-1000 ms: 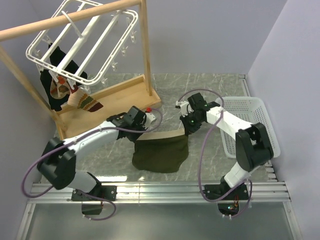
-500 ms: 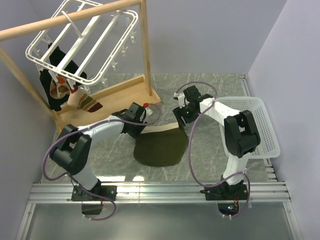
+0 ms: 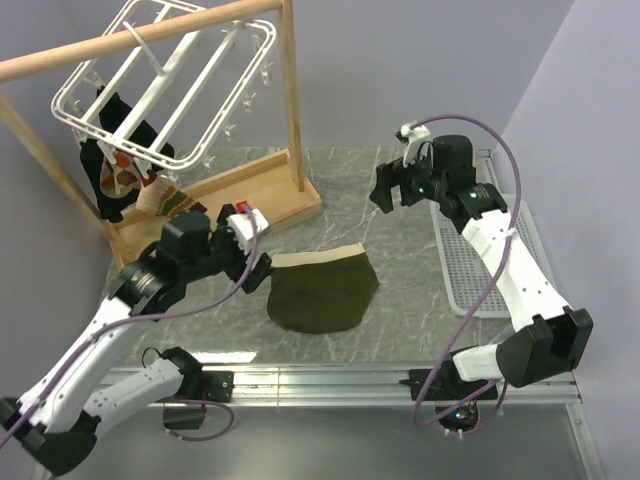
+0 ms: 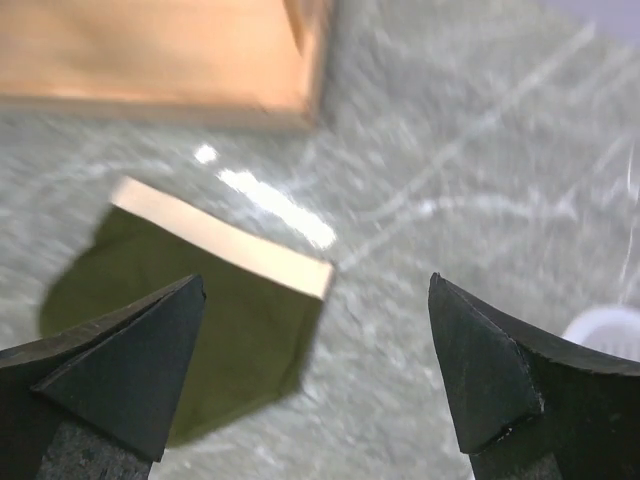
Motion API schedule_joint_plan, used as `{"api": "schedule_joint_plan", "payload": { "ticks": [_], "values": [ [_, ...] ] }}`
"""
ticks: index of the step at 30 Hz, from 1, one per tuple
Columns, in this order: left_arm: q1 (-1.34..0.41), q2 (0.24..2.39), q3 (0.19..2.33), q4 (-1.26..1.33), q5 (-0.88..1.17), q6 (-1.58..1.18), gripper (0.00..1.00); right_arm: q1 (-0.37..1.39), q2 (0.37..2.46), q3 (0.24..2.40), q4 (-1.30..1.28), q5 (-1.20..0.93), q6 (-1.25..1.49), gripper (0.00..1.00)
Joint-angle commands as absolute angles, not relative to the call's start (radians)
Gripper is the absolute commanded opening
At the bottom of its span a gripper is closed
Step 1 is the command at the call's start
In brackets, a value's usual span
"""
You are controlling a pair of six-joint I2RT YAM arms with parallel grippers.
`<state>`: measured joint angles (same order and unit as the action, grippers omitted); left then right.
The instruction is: Clip the underwear to the hanger
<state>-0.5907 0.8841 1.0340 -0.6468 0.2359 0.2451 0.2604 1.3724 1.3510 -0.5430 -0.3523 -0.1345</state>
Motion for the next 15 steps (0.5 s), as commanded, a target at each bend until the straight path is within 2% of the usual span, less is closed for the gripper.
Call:
{"api": "schedule_joint_plan", "payload": {
  "ticks": [1,5,10,15],
  "values": [
    [-0.592,0.799,1.026,-0.640,0.278,0.169,0.99,0.264,1.384,1.397,-0.526,-0.419,-0.083,1.00],
    [-0.462,0.669,1.022,-0.588,0.322,0.091,0.99,0.233,1.396,1.430,-0.522,-0.550,-0.051,1.00],
    [-0.312,0.608,1.061,-0.578,0.216,-0.127,0.99,0.227,1.400,1.450,-0.468,-0.603,0.024,1.00],
    [-0.036,0.535,1.088,-0.560,0.233,-0.367,0.98,0.225,1.457,1.520,-0.462,-0.669,0.064,1.00]
  ]
}}
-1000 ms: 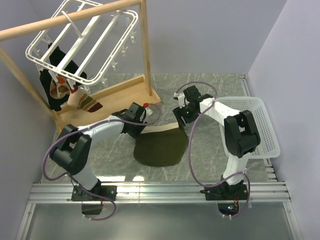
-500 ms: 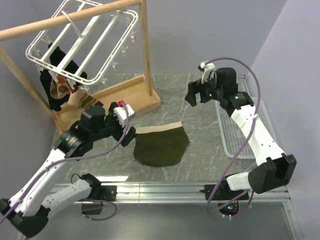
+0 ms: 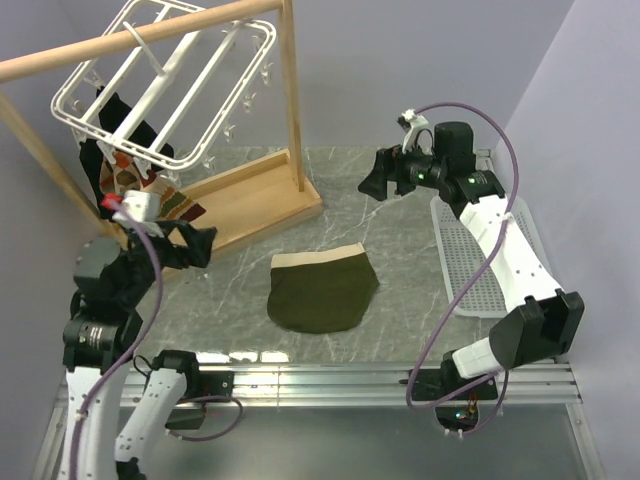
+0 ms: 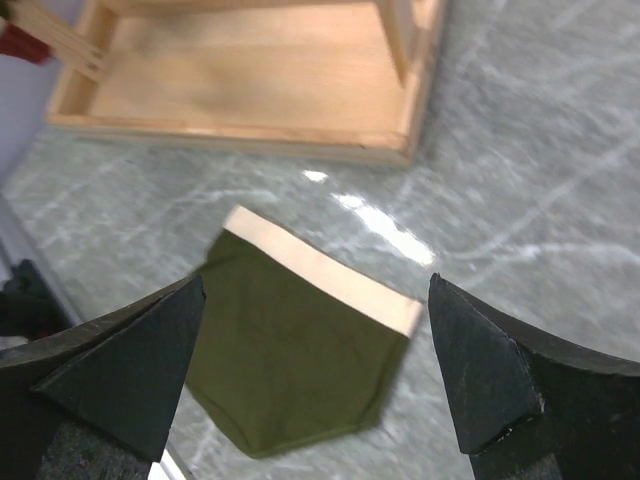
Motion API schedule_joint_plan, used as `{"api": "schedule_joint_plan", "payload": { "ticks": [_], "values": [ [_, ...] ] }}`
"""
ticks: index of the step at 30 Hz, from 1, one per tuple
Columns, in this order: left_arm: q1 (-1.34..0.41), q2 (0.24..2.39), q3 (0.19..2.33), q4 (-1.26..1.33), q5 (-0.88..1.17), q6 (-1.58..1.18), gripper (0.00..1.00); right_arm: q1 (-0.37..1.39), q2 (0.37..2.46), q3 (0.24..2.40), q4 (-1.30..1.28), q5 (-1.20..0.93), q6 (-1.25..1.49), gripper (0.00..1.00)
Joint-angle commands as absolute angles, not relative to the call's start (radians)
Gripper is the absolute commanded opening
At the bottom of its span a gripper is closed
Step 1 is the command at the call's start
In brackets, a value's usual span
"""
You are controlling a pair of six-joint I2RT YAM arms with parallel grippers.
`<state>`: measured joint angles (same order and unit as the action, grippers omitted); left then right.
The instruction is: Clip the underwear to the hanger
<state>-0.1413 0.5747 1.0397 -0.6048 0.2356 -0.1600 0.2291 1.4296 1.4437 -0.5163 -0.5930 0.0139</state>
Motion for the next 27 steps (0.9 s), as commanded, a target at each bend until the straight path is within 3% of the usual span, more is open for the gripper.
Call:
{"api": "schedule_joint_plan", "payload": {
  "ticks": [1,5,8,12,16,19,27],
  "values": [
    [-0.002,0.523,1.098,-0.561,0.248,-0.399,0.97,0.225,1.480,1.532,-0.462,-0.702,0.069,1.00],
    [0.242,0.470,1.121,-0.598,0.320,-0.546,0.93,0.229,1.526,1.557,-0.341,-0.803,0.213,0.97],
    [0.313,0.468,1.132,-0.623,0.356,-0.597,0.87,0.279,1.519,1.534,-0.235,-0.775,0.246,0.97],
    [0.337,0.495,1.132,-0.611,0.351,-0.681,0.87,0.448,1.513,1.575,-0.212,-0.617,0.054,0.97],
    [0.337,0.494,1.078,-0.389,0.468,-0.701,0.88,0.645,1.540,1.620,-0.201,-0.431,-0.106,0.97],
    [0.336,0.488,1.055,-0.292,0.477,-0.675,0.88,0.699,1.566,1.617,-0.158,-0.385,-0.126,0.98],
    [0.336,0.621,1.130,-0.225,0.517,-0.542,0.72,0.804,1.549,1.433,0.184,-0.314,-0.048,0.97]
  ]
}}
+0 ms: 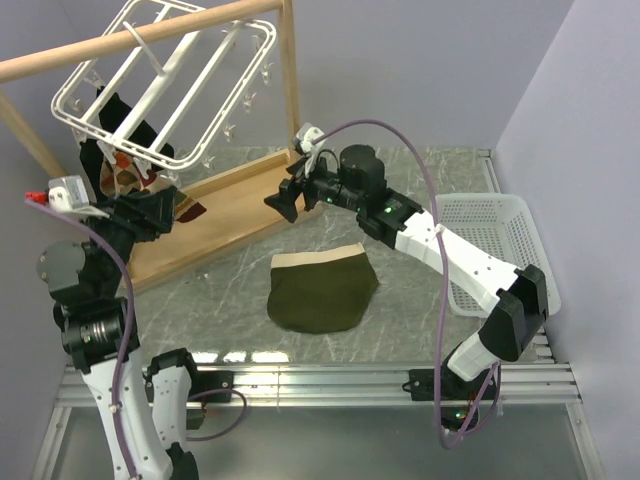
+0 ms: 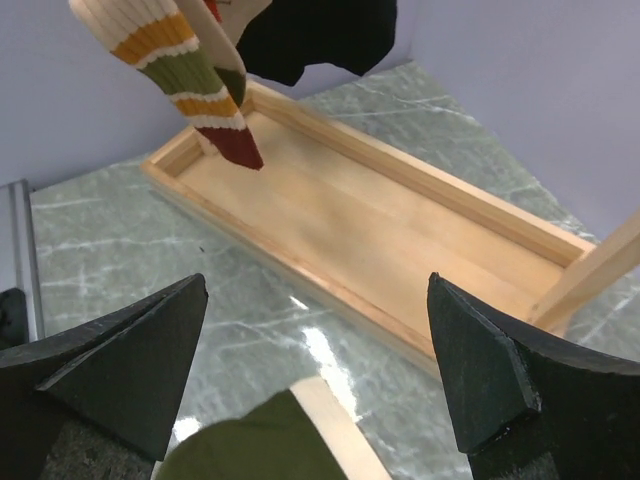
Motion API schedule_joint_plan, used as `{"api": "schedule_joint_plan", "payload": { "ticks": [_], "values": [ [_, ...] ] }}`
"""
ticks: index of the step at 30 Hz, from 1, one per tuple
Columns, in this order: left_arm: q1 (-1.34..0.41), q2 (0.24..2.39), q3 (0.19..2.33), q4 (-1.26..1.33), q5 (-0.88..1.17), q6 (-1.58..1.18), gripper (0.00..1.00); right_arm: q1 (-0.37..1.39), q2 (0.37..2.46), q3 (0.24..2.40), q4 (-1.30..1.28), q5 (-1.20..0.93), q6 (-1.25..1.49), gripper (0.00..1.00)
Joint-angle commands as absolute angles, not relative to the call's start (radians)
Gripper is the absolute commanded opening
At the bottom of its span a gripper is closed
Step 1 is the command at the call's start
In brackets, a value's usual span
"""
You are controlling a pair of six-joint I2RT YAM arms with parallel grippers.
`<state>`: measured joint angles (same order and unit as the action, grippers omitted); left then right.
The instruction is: Clip the underwear to the hanger
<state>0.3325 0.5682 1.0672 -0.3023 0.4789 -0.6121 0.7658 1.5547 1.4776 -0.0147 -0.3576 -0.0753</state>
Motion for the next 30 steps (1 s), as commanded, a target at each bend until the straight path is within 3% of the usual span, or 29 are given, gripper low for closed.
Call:
{"api": "schedule_joint_plan", "payload": {
  "ticks": [1,5,11,18,30],
  "values": [
    [0.336,0.638,1.147,-0.233,0.525,-0.523,0.70,0.816,1.551,1.407,0.219,-0.307,-0.048,0.97],
    [0.334,0.675,1.203,-0.259,0.549,-0.422,0.65,0.890,1.594,1.400,0.386,-0.296,-0.054,0.90],
    [0.336,0.667,1.236,-0.328,0.448,-0.500,0.68,1.014,1.709,1.453,0.532,-0.155,-0.098,0.85],
    [0.350,0.595,1.252,-0.380,0.279,-0.609,0.74,1.146,1.857,1.560,0.704,0.225,-0.175,0.77],
    [0.354,0.627,1.327,-0.399,0.258,-0.629,0.78,1.215,2.066,1.793,0.825,0.383,-0.287,0.74]
  ]
}}
